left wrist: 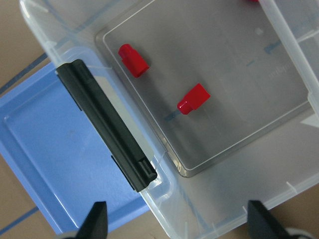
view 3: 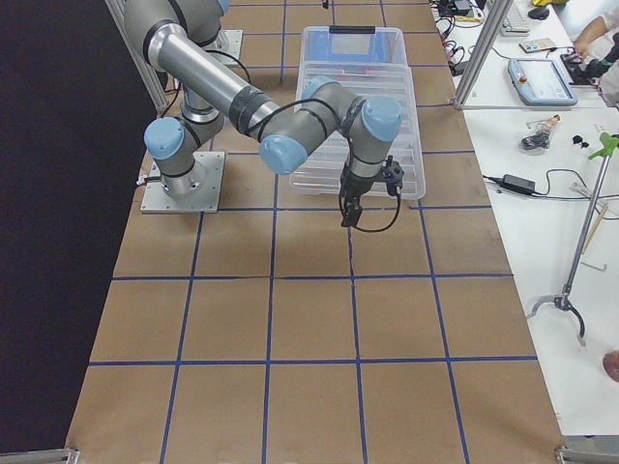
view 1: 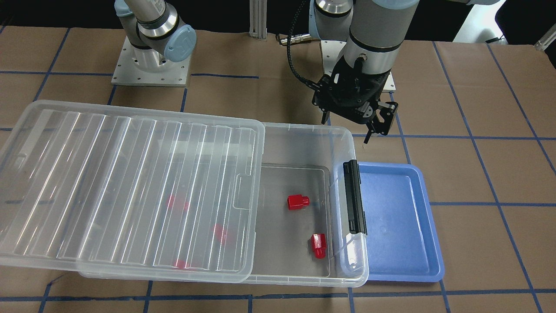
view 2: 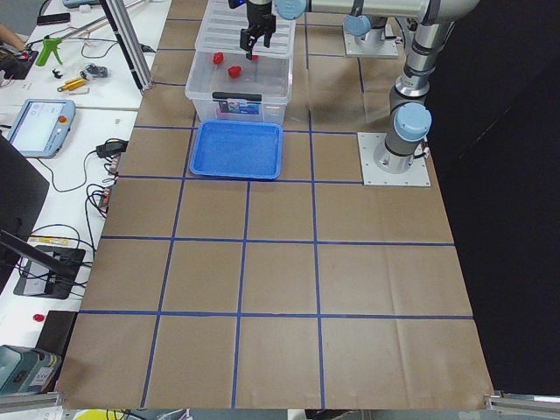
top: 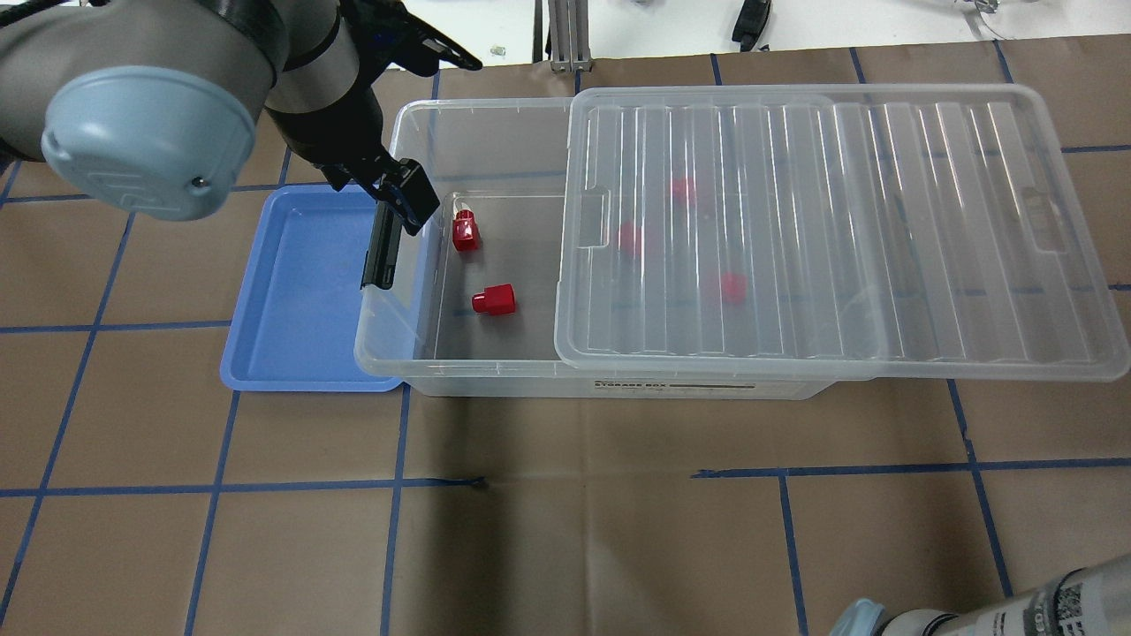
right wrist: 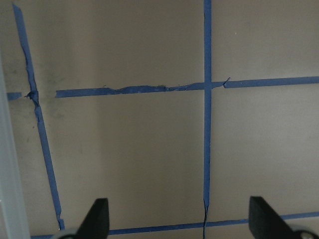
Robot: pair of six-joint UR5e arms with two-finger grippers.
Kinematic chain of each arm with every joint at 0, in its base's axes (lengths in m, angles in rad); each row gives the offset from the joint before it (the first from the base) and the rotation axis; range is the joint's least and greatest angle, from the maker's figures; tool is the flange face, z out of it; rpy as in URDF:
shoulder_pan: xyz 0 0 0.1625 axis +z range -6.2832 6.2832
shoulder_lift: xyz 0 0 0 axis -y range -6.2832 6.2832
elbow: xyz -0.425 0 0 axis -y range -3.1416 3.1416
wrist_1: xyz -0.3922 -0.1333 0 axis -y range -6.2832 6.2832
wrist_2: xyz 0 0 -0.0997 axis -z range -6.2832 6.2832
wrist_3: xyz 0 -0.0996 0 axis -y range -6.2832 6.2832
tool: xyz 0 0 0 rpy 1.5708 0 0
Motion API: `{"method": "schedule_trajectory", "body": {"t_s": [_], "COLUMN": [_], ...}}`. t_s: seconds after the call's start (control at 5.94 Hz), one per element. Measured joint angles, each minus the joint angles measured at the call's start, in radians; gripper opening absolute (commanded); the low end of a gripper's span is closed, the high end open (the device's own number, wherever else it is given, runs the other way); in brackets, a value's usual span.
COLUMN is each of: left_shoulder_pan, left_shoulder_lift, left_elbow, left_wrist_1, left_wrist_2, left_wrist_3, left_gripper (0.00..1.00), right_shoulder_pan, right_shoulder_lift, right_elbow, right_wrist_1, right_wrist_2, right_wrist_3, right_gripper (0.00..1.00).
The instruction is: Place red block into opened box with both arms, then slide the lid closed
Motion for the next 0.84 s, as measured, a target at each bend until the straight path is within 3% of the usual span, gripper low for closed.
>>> {"method": "schedule_trajectory", "body": {"t_s": [0.34,0.84], "left_shoulder_pan": [0.012,0.046], "left_shoulder_lift": [0.039,0.081], "left_elbow": [0.0,0.013], "left_wrist_1": [-0.015,-0.044], "left_wrist_2": [-0.004,0.0], "left_wrist_3": [-0.247,-0.347], "left_gripper": [0.98,0.98], "right_shoulder_pan": [0.004,0.051], "right_shoulder_lift": [-0.021,-0.092], "right_elbow": [0.063,0.142], "right_wrist_1": [-0.043,-0.041], "right_wrist_2": [0.011,0.046], "right_wrist_3": [0.091,0.108], "right_gripper": [1.0,1.0]}}
